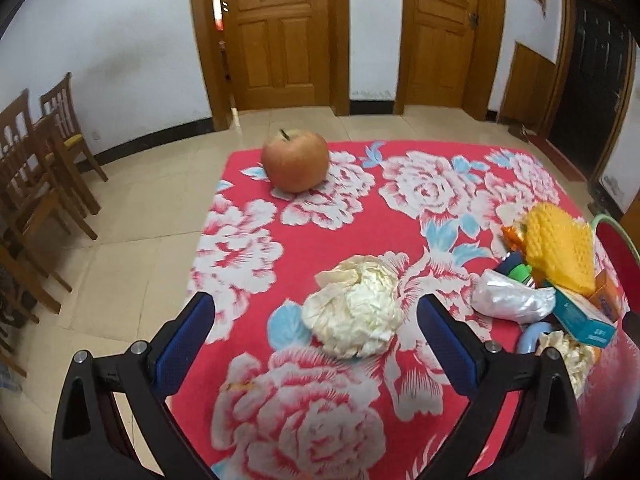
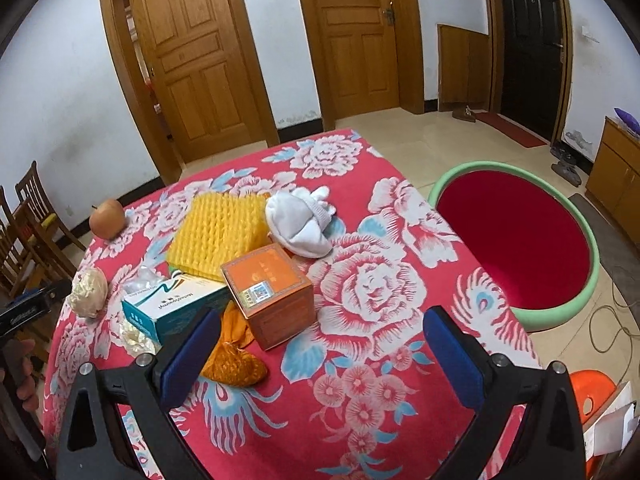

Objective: Collect trash
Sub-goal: 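Grasp the crumpled paper ball with the left tool while the right tool grasps the orange box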

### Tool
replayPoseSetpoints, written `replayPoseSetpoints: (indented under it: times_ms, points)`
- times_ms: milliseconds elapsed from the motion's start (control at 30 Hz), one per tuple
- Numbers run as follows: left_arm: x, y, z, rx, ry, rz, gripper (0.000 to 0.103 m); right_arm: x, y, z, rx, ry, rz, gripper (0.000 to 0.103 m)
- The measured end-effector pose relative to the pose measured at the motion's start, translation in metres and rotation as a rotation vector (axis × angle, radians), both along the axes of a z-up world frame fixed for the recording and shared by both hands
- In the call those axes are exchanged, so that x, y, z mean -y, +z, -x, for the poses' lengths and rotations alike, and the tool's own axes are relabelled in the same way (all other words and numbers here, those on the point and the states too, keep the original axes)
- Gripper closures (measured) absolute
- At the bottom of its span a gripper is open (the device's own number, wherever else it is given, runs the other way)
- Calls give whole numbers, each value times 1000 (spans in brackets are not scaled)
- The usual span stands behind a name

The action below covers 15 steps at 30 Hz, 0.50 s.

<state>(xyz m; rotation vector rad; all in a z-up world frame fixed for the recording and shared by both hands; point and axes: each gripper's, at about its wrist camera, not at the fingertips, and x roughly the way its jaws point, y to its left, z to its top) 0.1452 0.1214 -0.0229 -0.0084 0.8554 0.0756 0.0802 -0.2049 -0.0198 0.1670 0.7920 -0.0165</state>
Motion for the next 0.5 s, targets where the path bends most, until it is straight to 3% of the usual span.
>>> replayPoseSetpoints:
  times_ms: [100, 200, 300, 367, 433, 500]
  points:
    - [2, -10, -9, -36, -28, 30, 9, -4, -5, -7, -14, 7, 11, 1]
    - [5, -17, -13, -49, -43, 38, 13, -6, -9, -15, -26, 28, 11, 9]
    - [10, -22, -13, -62, -67, 32, 26, -8, -13, -23, -34, 66, 0, 18]
    - [14, -25, -13, -71, -96, 50, 51, -9, -15, -28, -42, 93, -13, 33]
    - [18, -24, -10, -69, -126, 80, 53, -11, -17, -32, -52, 128, -19, 47]
    - [23, -19, -3, -47, -150, 98, 54, -13, -18, -33, -59, 153, -31, 51]
